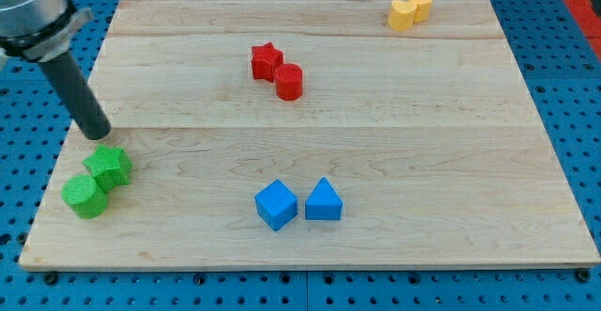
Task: Nudge the blue cube a bit right
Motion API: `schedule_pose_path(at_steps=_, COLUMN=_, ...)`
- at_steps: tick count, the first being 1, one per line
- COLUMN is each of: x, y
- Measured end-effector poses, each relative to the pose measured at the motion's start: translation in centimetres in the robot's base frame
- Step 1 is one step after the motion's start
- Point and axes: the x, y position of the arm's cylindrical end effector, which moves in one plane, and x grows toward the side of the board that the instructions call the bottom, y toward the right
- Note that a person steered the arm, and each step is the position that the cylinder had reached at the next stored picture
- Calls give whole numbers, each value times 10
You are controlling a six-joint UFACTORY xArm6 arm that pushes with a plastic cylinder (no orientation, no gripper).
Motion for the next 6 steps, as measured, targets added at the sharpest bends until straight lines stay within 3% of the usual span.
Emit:
schedule_pose_path(at_steps=1, x=8, y=5)
schedule_pose_path(at_steps=3, x=55, y=100)
schedule_pose_path(at_steps=4, x=52, y=135)
schedule_pose_path(at_steps=6, x=48, y=134)
